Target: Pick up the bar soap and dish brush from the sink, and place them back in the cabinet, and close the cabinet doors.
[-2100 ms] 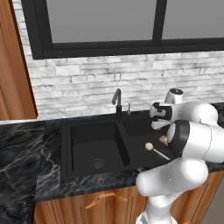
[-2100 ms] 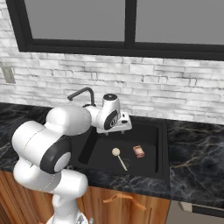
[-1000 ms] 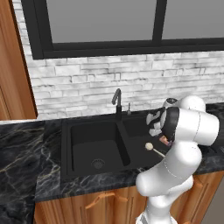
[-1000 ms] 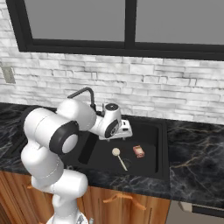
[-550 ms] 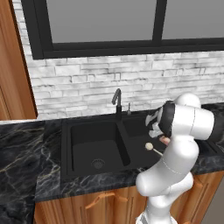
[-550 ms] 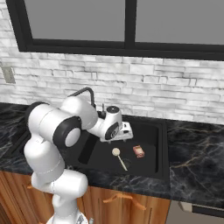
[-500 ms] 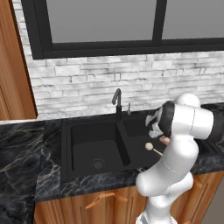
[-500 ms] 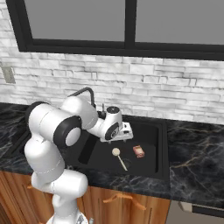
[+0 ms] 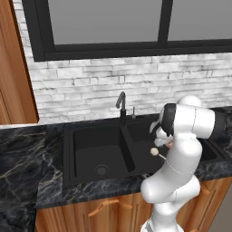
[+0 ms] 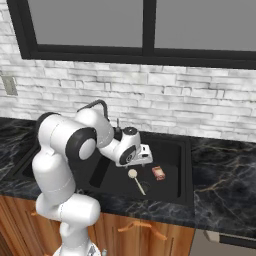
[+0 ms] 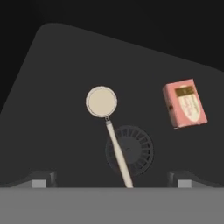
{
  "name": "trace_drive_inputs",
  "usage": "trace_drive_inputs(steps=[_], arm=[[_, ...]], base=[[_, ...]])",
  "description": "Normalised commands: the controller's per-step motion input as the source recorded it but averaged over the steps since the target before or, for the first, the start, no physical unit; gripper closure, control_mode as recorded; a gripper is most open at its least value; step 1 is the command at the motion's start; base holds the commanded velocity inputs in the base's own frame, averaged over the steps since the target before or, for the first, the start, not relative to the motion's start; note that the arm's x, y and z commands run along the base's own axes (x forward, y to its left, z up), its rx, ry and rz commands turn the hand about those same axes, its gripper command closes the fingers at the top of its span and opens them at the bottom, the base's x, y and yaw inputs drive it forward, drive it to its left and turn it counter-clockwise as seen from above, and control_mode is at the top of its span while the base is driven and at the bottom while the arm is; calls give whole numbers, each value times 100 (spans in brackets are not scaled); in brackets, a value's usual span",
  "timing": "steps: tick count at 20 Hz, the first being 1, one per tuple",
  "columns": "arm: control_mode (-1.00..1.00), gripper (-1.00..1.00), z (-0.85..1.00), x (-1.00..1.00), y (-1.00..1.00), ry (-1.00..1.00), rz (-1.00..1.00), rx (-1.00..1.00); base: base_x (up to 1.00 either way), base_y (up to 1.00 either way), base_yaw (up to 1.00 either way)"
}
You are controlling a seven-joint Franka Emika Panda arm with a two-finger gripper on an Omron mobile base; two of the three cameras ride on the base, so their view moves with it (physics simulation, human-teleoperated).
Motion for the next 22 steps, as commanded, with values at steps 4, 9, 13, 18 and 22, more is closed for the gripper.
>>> trace_drive_inputs(steps=[4, 9, 13, 18, 22], arm=[[-100, -100, -23, 0, 0, 0, 0, 0], [-100, -100, -20, 2, 0, 0, 0, 0], [-100, -100, -16, 6, 0, 0, 0, 0], [-100, -100, -23, 4, 0, 0, 0, 0], [-100, -100, -18, 10, -3, 0, 0, 0]], base=[[0, 0, 0], [0, 0, 0], [0, 0, 0], [0, 0, 0], [0, 0, 0]])
